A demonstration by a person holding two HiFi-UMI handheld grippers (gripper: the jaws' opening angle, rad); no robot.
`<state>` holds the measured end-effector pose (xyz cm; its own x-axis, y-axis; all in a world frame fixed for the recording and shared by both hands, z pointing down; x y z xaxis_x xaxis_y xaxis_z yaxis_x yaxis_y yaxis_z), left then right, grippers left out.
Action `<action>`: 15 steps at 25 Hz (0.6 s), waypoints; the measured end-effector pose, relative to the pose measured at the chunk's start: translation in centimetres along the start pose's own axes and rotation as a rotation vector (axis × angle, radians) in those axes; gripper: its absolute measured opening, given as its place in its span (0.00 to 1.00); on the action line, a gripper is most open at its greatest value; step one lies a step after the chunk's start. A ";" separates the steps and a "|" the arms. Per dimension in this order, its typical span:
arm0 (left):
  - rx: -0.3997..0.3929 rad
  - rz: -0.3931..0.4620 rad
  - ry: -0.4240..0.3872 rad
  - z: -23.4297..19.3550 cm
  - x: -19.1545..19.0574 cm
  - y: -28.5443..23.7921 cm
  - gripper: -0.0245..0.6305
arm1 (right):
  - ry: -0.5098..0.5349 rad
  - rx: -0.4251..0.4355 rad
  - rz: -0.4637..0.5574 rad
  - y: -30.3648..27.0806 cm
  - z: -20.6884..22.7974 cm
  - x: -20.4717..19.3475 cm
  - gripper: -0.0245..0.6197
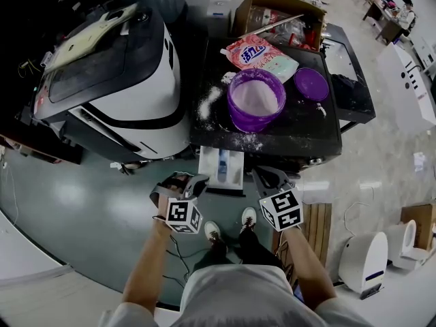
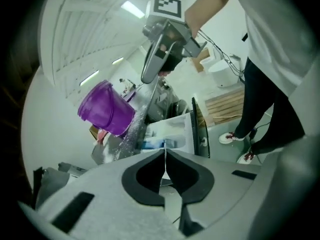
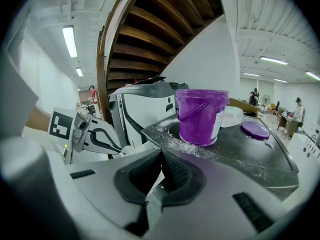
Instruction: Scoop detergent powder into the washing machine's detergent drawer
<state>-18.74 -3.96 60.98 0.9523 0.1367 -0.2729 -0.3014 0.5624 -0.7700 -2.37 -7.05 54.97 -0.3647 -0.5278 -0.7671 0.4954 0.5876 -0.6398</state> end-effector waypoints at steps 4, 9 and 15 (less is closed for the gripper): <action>0.103 0.012 -0.119 0.0 0.4 0.5 0.06 | -0.009 -0.014 -0.001 0.1 0.3 -0.2 0.04; 0.199 0.005 -0.197 0.2 0.6 0.6 0.06 | -0.022 -0.028 0.004 0.5 0.5 -0.4 0.03; 0.258 0.002 -0.253 0.8 0.4 0.7 0.06 | -0.030 -0.046 0.006 1.0 0.6 -0.7 0.04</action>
<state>-18.56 -2.83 60.79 0.9433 0.3170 -0.0983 -0.3118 0.7448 -0.5900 -1.18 -6.45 54.91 -0.3380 -0.5418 -0.7695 0.4600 0.6182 -0.6373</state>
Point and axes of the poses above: the fingertips, and each gripper's own axes: y backward along the fingers, z to its right, x out of its top, the point moved 4 cm from there along y, backward along the fingers, and after that the axes turned 9 degrees about -z, right-handed, at the moved point
